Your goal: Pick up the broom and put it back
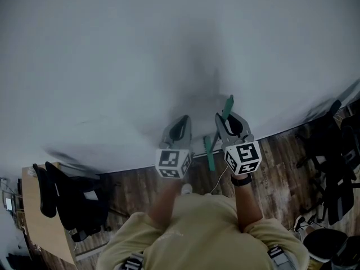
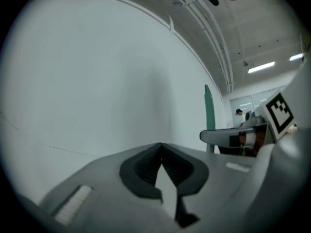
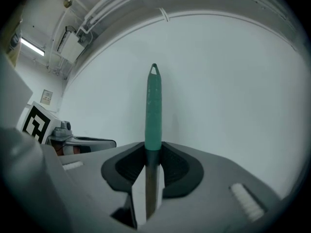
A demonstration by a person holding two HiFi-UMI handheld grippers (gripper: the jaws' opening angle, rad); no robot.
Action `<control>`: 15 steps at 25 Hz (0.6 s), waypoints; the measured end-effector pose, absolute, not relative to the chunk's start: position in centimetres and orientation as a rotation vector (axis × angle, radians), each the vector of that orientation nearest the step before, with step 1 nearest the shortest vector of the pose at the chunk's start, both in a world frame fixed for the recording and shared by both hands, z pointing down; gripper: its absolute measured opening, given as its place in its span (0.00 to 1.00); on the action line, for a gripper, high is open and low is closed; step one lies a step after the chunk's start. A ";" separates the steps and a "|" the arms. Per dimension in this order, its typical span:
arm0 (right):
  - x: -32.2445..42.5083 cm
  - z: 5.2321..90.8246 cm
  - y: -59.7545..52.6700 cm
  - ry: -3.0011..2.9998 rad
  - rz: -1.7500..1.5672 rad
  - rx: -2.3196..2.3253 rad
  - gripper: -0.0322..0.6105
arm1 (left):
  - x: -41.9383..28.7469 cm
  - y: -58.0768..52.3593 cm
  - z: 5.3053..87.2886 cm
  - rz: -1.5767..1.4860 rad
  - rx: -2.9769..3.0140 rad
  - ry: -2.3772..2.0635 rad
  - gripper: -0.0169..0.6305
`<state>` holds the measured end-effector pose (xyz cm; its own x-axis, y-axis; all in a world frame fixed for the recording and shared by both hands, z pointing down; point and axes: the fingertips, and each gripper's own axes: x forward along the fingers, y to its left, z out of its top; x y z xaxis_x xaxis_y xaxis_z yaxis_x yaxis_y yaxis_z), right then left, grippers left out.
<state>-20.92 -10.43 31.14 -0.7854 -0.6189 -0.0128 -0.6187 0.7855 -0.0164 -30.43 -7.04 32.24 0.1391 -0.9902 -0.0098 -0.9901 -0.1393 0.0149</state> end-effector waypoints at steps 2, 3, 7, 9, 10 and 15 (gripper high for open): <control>-19.2 31.1 -10.7 2.937 -0.029 -1.040 0.19 | -28.5 -7.4 32.2 -0.058 2.395 -2.017 0.03; -18.5 31.1 -10.7 2.931 -0.035 -1.051 0.19 | -27.5 -7.6 32.2 -0.072 2.413 -1.993 0.03; -13.9 31.6 -10.8 2.881 -0.055 -1.158 0.19 | -22.8 -8.8 32.8 -0.082 2.498 -1.870 0.03; -10.7 31.8 -10.8 2.842 -0.064 -1.233 0.19 | -19.5 -9.6 32.9 -0.082 2.555 -1.790 0.03; -9.0 31.9 -10.9 2.829 -0.064 -1.263 0.19 | -17.7 -10.0 32.9 -0.083 2.582 -1.752 0.03; -0.3 33.3 -11.9 2.777 -0.072 -1.450 0.19 | -8.2 -12.1 34.5 -0.069 2.692 -1.524 0.03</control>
